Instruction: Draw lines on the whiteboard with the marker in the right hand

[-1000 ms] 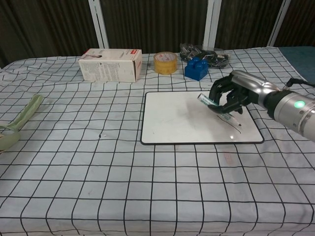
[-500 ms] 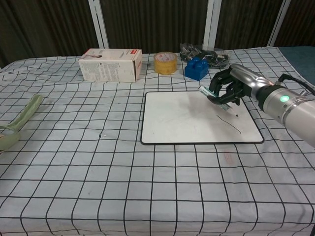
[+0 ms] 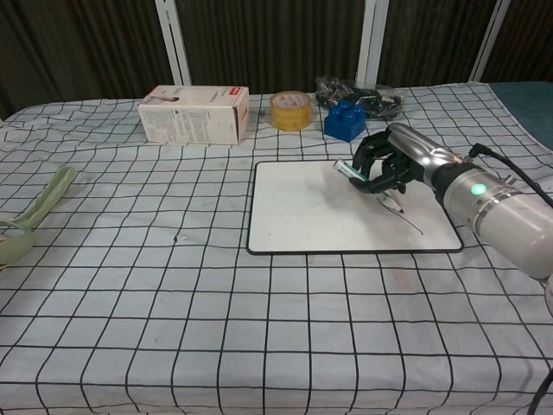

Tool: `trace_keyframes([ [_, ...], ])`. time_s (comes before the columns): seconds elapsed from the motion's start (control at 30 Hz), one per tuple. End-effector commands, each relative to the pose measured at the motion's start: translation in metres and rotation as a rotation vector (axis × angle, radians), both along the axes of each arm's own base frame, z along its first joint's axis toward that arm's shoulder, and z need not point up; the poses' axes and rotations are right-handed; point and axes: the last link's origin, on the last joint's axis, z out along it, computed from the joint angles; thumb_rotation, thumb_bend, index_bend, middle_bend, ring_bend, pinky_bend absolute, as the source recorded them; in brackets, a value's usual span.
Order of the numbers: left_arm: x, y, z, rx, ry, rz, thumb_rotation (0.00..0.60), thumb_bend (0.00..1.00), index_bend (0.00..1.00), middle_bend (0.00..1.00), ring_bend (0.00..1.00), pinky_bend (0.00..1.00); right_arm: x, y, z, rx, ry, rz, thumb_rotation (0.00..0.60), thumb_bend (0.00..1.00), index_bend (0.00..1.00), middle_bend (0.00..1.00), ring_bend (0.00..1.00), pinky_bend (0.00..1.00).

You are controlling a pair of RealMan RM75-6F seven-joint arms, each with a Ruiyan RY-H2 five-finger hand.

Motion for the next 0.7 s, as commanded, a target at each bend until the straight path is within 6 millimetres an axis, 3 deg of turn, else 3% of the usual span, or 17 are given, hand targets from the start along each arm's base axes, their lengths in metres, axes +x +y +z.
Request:
trace_keyframes([
  [0.03, 0.0, 0.0, 0.0, 0.0, 0.0, -0.001, 0.6, 0.36, 0.0, 0.0, 0.0, 0.03, -0.0008, 0.0011, -0.0005, -0.002, 0.007, 0.006, 0.6, 0.39, 1.0, 0.76, 0.75, 0.76],
  [0.7, -0.0003, 0.0005, 0.0001, 0.0, 0.0, 0.002, 0.6, 0.36, 0.0, 0.0, 0.0, 0.03, -0.0062, 0.0003, -0.0023, 0.0, 0.021, -0.001, 0.6, 0.39, 1.0, 0.76, 0.75, 0.76],
])
